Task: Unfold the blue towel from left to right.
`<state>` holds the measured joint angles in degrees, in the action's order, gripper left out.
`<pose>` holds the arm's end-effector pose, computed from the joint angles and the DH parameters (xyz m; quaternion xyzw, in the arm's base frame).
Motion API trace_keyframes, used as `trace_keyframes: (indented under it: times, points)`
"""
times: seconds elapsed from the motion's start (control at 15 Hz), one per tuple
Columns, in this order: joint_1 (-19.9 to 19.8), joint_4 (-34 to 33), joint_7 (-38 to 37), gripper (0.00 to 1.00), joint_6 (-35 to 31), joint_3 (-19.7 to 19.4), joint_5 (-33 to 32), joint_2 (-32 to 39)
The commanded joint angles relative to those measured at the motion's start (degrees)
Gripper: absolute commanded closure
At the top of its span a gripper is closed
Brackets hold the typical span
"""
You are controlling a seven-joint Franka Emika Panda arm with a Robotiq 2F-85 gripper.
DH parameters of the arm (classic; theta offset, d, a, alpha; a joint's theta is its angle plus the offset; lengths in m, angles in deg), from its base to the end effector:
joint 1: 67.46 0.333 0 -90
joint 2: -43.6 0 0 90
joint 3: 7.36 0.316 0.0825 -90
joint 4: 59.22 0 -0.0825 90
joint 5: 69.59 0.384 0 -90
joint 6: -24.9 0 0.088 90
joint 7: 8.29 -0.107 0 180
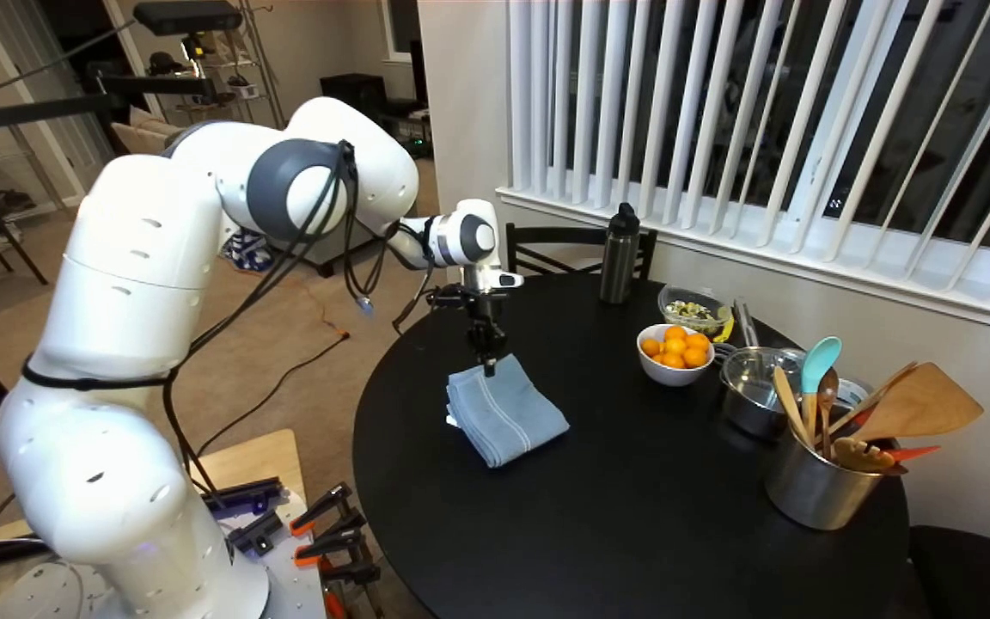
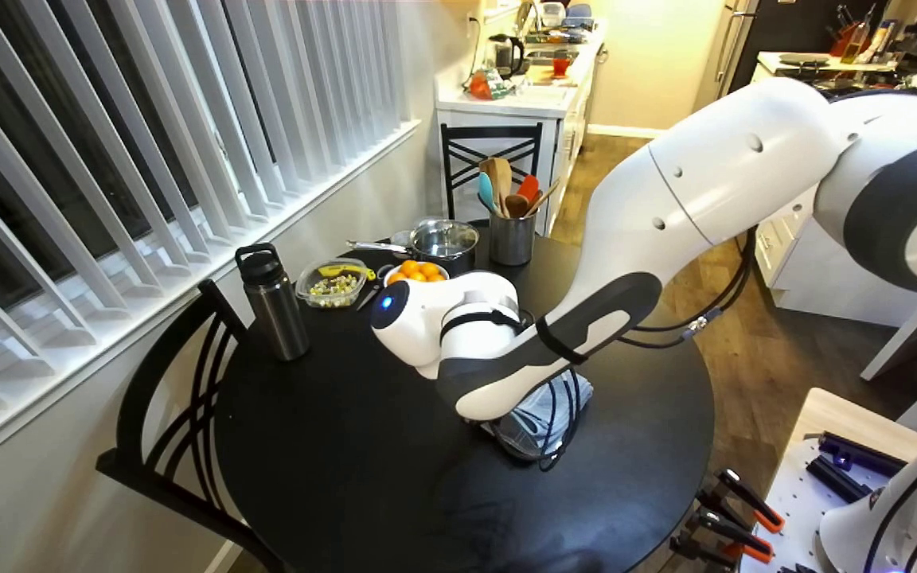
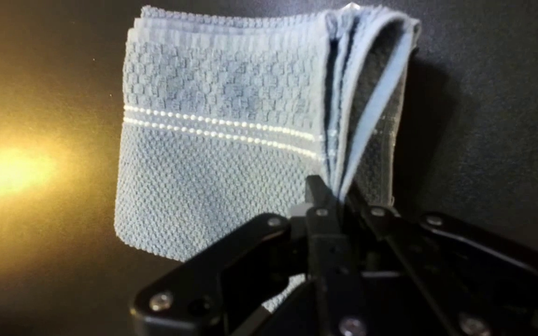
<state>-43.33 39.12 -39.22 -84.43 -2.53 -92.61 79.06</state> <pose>0.5616 0.2746 0.2064 0.9641 0.0853 -0.1056 0.2282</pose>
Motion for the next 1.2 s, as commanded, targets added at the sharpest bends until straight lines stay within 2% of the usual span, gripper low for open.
trace_keyframes:
  times: [0.0, 0.4, 0.53, 0.6, 0.73, 0.8, 0.87, 0.93, 1.0, 1.07, 1.13]
  points:
    - [-0.9, 2.2, 3.2, 0.98, -1.3, 0.7, 2.2, -1.4]
    - [1.5, -1.6, 3.7, 0.97, 0.6, 1.3, 1.5, 3.4]
    - [2.0, -2.1, 3.6, 0.78, 0.9, 1.3, 1.6, 4.2]
    - [2.2, -2.3, 3.7, 0.97, 1.1, 1.2, 1.4, 4.5]
    - [2.3, -2.8, 3.8, 0.98, 1.1, 1.3, 1.7, 4.9]
    - [2.3, -3.0, 3.9, 0.8, 1.3, 1.3, 1.9, 5.0]
    - [2.5, -2.9, 3.8, 0.66, 1.1, 1.1, 1.4, 4.8]
    - [2.4, -2.9, 3.6, 0.93, 1.0, 1.2, 1.6, 4.7]
    - [2.2, -2.7, 3.7, 0.58, 1.0, 1.4, 2.1, 4.4]
    - [2.3, -2.7, 3.7, 0.57, 0.7, 1.3, 1.9, 4.3]
    - [2.7, -2.3, 3.6, 0.91, 0.3, 1.0, 0.7, 4.0]
